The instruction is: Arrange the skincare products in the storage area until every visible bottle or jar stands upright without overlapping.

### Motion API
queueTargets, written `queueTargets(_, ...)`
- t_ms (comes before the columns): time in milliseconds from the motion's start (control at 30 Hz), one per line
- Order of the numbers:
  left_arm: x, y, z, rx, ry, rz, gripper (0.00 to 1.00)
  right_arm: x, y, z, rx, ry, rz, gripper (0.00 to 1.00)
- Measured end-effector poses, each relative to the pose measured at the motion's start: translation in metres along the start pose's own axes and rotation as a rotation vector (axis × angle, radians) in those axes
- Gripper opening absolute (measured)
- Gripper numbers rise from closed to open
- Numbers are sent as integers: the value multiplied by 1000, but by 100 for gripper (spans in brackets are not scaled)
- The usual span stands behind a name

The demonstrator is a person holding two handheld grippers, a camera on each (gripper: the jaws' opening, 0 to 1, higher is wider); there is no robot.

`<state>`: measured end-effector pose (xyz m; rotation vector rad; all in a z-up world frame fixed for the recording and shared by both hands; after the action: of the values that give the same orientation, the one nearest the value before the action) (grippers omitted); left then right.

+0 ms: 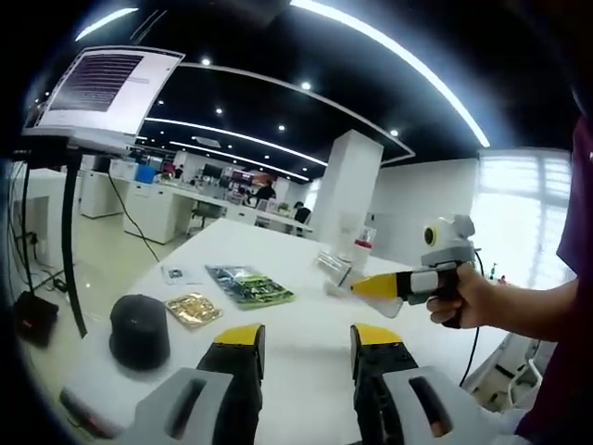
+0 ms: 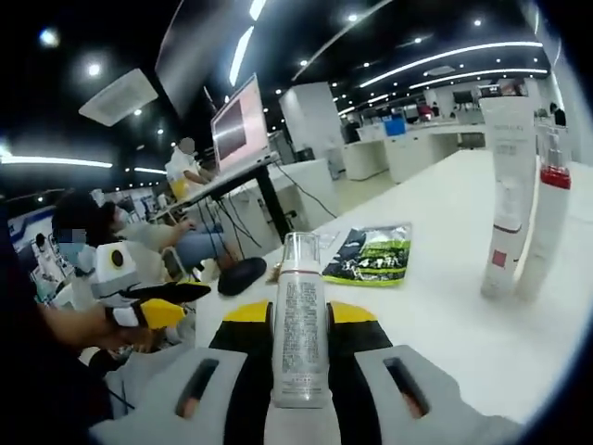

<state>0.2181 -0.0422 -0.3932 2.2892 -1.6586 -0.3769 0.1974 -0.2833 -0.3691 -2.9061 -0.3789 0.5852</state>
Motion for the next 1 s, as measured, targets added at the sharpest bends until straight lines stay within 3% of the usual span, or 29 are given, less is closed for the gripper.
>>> queueTargets(300, 14, -1, 1, -24, -10, 38, 38, -14, 4, 4, 22, 28, 16, 20)
queueTargets(500, 25, 3, 1, -67, -15, 78, 38, -17, 10, -5, 19, 83, 31, 20)
queueTargets(600, 28, 0, -5, -70, -24, 93, 39, -20, 8, -6, 99, 131, 2, 20)
queueTargets(633, 29, 1, -8, -64, -18, 123, 39, -22, 6, -6, 92, 134, -1, 20)
queueTargets(700, 31, -2, -11, -67, -12, 122, 39, -25, 4, -8, 60, 163, -19, 20)
queueTargets(767, 34, -1, -13, -74, -3, 142, 39, -28, 3, -12, 83, 183, -28, 20)
queueTargets(867, 38, -2, -14, -97, 23, 139, 39, -26, 0, -13, 58, 197, -41, 20)
queueTargets(1000, 43, 0, -12, -96, 13, 168, 39, -25, -4, -12, 68, 202, -62, 20)
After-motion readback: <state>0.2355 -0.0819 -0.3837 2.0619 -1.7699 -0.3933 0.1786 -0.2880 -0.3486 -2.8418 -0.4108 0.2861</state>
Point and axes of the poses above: the point that each gripper's makers call its tool centre point, and the gripper's own axes: x roughly forward along the fingers, y roughly to its right, z roughly out of its underside, the point moved 9 cm from there along -x, roughly backward along the fingers, and after that the axes turned 13 degrees about z, right-handed, at the moved point
